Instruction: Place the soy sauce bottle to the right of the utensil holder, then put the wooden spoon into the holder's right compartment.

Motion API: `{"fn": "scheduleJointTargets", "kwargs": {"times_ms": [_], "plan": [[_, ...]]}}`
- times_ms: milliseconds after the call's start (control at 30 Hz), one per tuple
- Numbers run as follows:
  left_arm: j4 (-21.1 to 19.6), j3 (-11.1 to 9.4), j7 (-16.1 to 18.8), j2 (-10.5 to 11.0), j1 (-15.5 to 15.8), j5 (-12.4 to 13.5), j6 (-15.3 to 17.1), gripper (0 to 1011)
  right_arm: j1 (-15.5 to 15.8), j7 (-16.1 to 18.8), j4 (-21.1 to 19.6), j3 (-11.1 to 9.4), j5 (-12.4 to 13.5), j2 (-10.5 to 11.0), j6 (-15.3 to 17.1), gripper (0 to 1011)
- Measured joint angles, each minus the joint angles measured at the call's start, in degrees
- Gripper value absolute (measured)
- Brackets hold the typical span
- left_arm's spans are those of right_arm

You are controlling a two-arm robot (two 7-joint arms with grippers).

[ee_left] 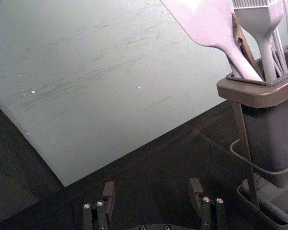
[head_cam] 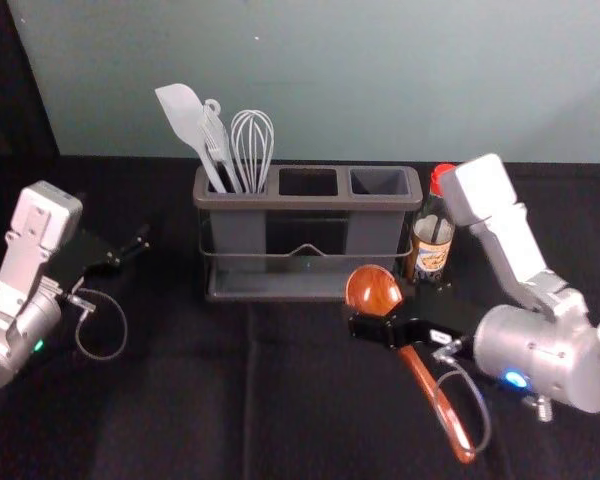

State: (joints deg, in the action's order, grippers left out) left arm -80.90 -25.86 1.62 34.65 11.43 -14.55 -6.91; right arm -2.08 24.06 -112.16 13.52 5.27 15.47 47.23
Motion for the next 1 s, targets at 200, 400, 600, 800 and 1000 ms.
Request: {"fn": "scheduleJointTargets", "kwargs": {"times_ms": [200, 400, 600, 800, 1000], "plan": [[0.00, 0.00, 0.00, 0.00, 0.00, 0.00, 0.00, 1005, 3.89, 3.44, -1.93, -3.05, 3.38, 2.75, -11.39, 837], [0.00, 0.00, 0.00, 0.00, 0.00, 0.00, 0.00, 1005, 8.06, 4.89, -1.24, -6.17, 6.22, 3.09, -27.99, 837], [0.00, 0.00, 0.00, 0.00, 0.00, 0.00, 0.00, 1005, 11.68, 4.25, 1.18, -8.05, 7.49, 0.97, -46.29, 836], [0.00, 0.00, 0.00, 0.00, 0.00, 0.00, 0.00, 1005, 13.47, 0.96, 4.40, -8.28, 5.99, -1.95, -62.20, 837], [0.00, 0.00, 0.00, 0.00, 0.00, 0.00, 0.00, 1005, 13.68, -0.52, 5.63, -7.97, 6.03, -2.63, -66.95, 836]]}}
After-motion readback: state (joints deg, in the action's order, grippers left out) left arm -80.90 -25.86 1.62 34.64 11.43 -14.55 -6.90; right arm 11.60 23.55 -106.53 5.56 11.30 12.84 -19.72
